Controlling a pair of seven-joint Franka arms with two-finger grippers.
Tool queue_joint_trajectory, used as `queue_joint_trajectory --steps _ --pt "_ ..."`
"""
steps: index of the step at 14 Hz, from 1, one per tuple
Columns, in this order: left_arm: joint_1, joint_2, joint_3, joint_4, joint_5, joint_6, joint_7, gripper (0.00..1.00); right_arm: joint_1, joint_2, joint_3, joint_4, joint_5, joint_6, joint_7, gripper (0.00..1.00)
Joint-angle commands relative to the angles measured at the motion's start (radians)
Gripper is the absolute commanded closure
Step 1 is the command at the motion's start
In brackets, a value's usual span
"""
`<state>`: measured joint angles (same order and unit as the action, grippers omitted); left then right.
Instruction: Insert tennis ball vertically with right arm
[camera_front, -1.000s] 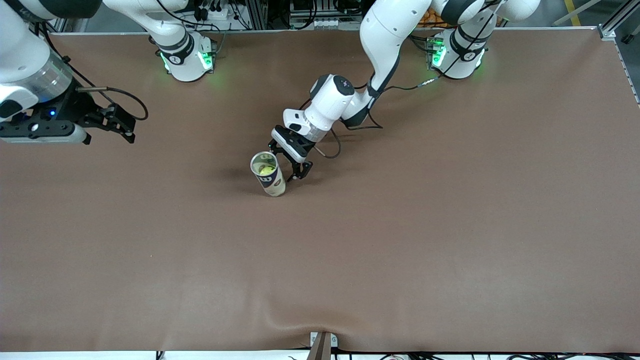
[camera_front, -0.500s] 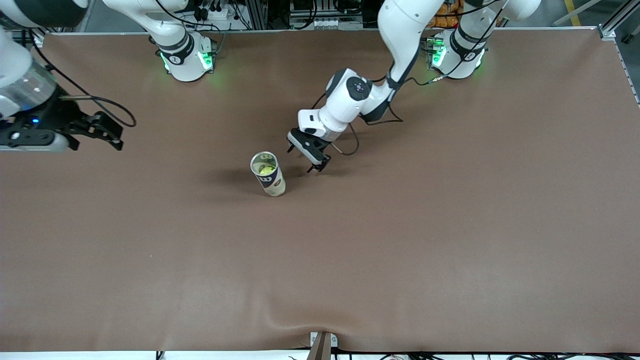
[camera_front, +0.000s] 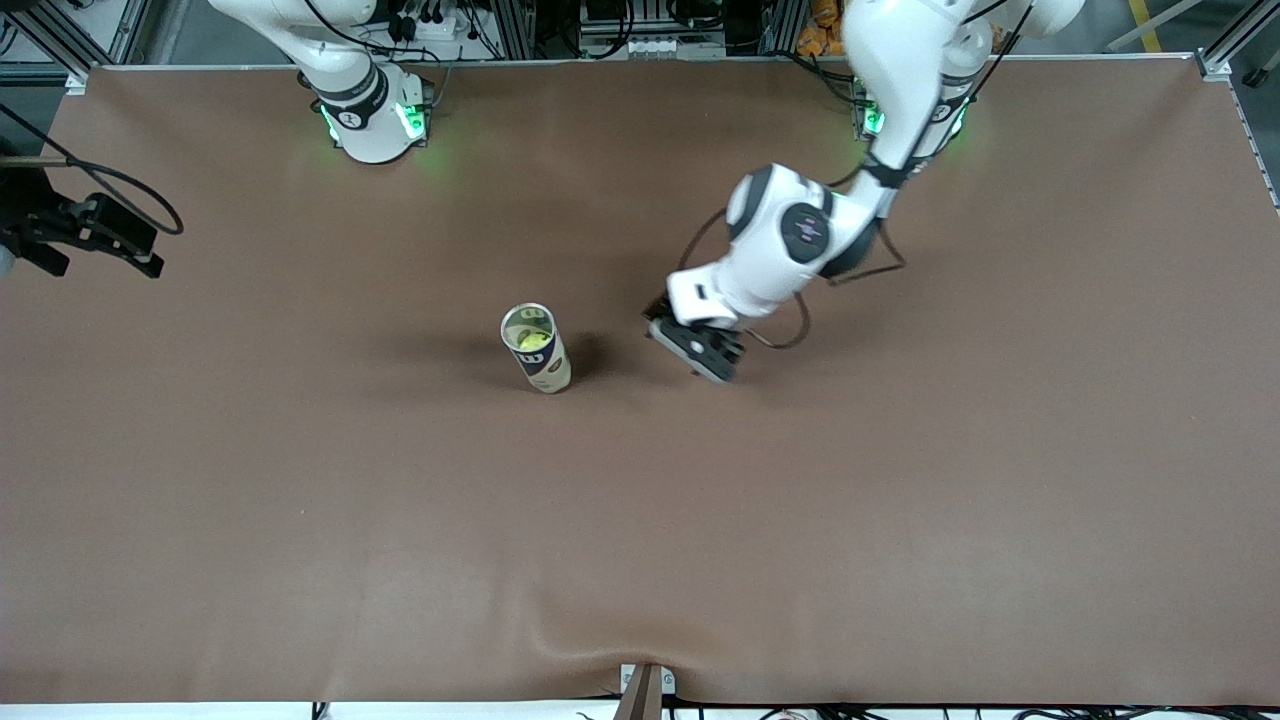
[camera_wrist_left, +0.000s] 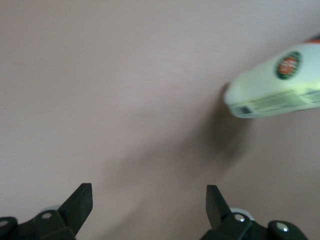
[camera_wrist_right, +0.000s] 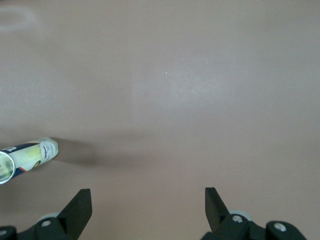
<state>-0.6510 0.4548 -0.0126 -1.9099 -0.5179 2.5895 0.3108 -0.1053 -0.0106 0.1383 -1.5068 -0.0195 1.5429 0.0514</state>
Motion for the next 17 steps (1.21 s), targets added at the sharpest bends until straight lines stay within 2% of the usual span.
queue_joint_trajectory --steps 1,3,6,9,13,17 --pt "0.06 -0.051 0.043 0.021 0.108 -0.106 -0.035 0.0 0.001 0.02 0.012 0.036 0.013 -0.029 -0.002 0.0" --pt "0.121 -0.083 0.075 0.054 0.198 -0.231 -0.041 0.0 0.021 0.023 0.009 0.037 0.006 -0.055 -0.008 0.0" --pt "0.235 -0.123 0.079 0.138 0.344 -0.464 -0.041 0.0 0.023 0.024 0.014 0.037 0.007 -0.047 -0.007 0.0" --pt "0.345 -0.142 0.079 0.207 0.43 -0.63 -0.035 0.0 0.019 0.024 0.014 0.037 0.001 -0.05 -0.008 0.0" --pt "0.505 -0.188 0.08 0.255 0.453 -0.738 -0.041 0.0 0.001 0.027 0.01 0.037 -0.008 -0.044 -0.013 0.0" --pt "0.599 -0.231 0.082 0.311 0.492 -0.874 -0.11 0.0 -0.008 0.034 0.01 0.039 -0.005 -0.033 -0.01 0.0"
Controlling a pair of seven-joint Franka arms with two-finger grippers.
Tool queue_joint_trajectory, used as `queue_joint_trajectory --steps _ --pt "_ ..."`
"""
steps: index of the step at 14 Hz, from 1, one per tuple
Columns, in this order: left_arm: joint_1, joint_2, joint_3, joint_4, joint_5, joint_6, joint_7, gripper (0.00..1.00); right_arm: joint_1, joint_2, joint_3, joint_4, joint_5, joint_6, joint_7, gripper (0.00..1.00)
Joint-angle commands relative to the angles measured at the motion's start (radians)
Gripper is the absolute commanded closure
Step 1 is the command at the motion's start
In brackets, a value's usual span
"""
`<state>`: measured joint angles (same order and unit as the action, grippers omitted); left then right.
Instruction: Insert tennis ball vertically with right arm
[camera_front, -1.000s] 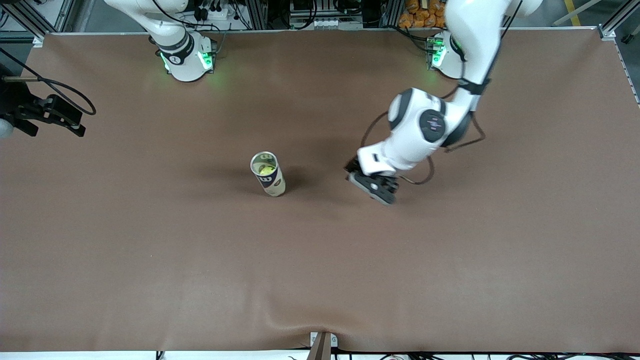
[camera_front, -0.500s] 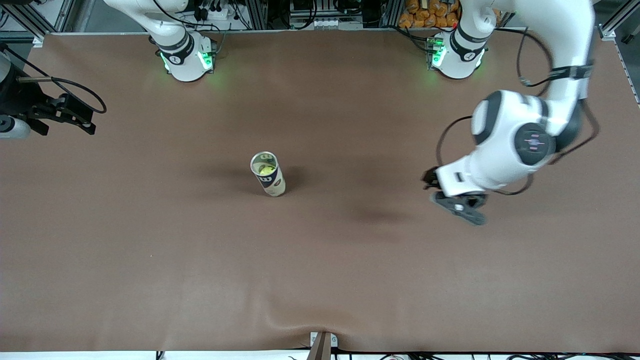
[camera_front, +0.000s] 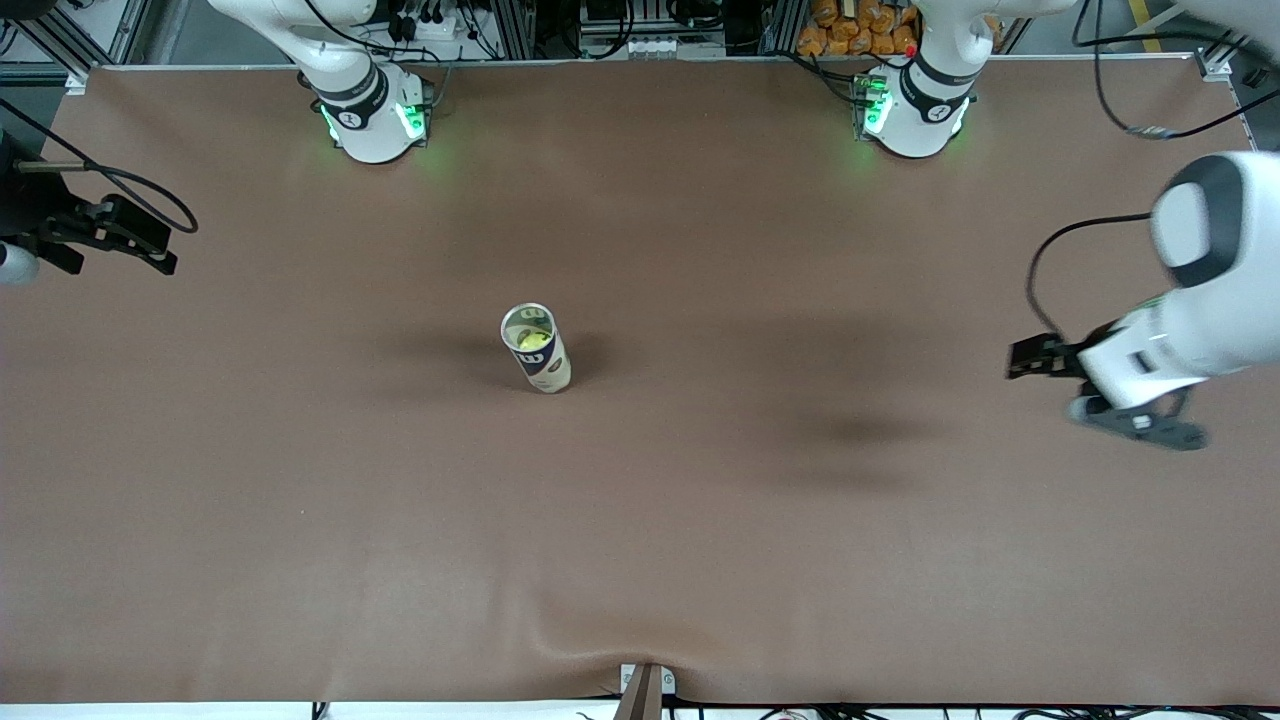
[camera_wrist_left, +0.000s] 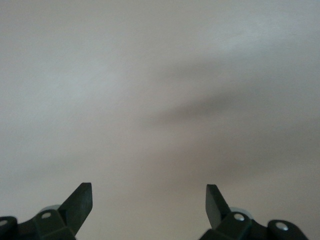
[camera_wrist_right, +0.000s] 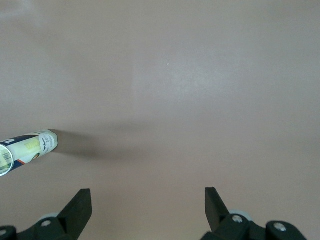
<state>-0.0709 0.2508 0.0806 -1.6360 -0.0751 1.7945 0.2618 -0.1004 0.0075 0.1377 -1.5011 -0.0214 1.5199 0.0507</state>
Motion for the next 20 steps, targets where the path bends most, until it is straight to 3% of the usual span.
queue_joint_trajectory --steps 1,8,13,20 --pt "0.023 -0.045 -0.012 0.062 0.057 -0.139 -0.075 0.0 -0.015 0.015 0.011 0.033 -0.002 -0.014 -0.009 0.0" --pt "0.025 -0.237 -0.047 0.096 0.095 -0.329 -0.177 0.0 -0.024 0.014 0.01 0.058 -0.003 -0.015 0.001 0.0" --pt "0.008 -0.188 -0.07 0.18 0.089 -0.333 -0.182 0.0 -0.03 0.023 0.011 0.056 -0.003 -0.009 -0.005 0.0" --pt "-0.014 -0.18 -0.079 0.182 0.098 -0.345 -0.223 0.0 -0.044 0.023 0.011 0.058 -0.003 -0.01 -0.008 0.0"
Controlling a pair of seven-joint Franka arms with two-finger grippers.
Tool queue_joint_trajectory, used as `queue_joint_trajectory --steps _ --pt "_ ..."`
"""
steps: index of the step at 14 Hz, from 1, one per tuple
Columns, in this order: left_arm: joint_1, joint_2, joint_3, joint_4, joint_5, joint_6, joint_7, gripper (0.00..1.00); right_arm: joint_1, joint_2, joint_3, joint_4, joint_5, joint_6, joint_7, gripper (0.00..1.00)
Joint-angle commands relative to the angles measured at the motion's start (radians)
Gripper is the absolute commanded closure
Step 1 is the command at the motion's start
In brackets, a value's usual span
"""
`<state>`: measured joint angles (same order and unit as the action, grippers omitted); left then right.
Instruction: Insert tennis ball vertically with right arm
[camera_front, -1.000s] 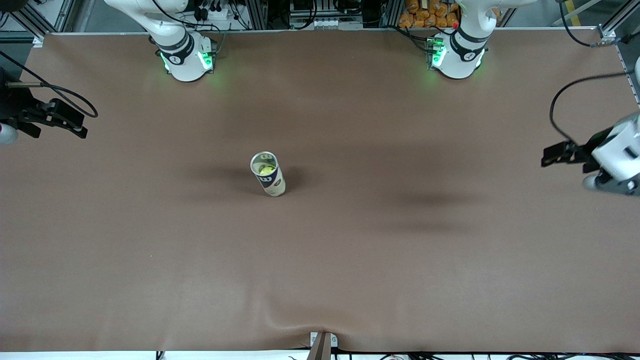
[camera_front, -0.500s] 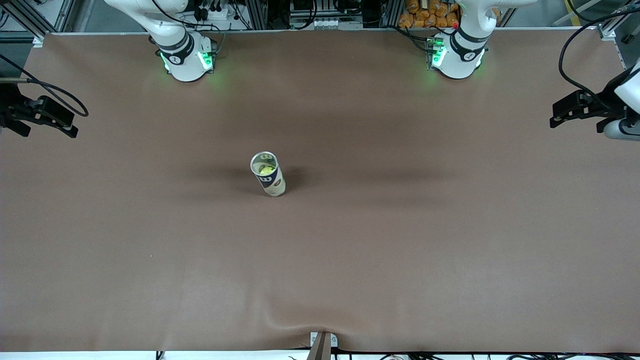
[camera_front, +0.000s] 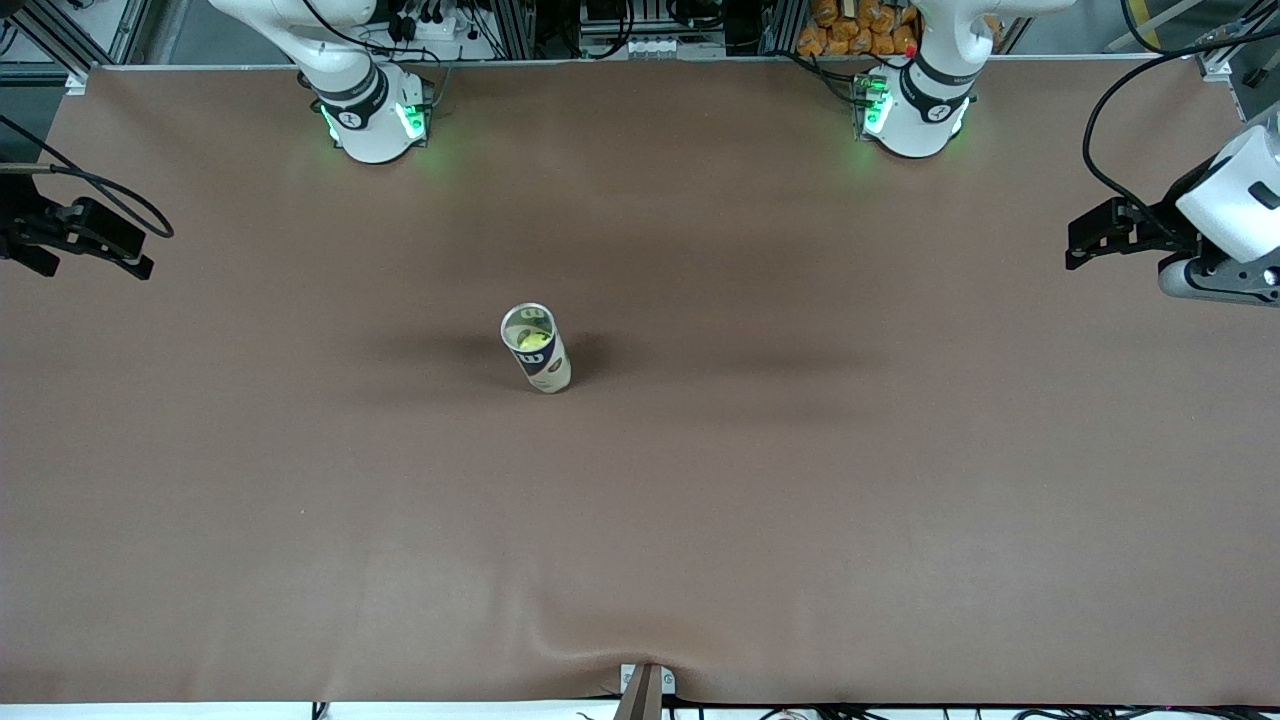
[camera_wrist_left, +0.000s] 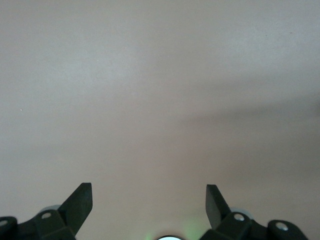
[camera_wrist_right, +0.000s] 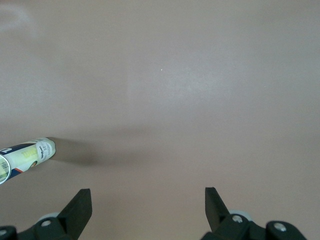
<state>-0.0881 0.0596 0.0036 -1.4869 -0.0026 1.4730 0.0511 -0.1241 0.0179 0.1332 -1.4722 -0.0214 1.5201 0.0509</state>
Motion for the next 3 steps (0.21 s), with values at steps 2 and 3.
queue_joint_trajectory --steps 2,3 --pt "0.007 0.011 -0.002 0.03 0.026 -0.025 -0.013 0.0 -0.022 0.013 0.014 0.029 -0.003 -0.011 -0.006 0.0" --pt "0.005 0.011 -0.002 0.028 0.026 -0.025 -0.013 0.0 -0.022 0.013 0.014 0.029 -0.002 -0.011 -0.008 0.0"
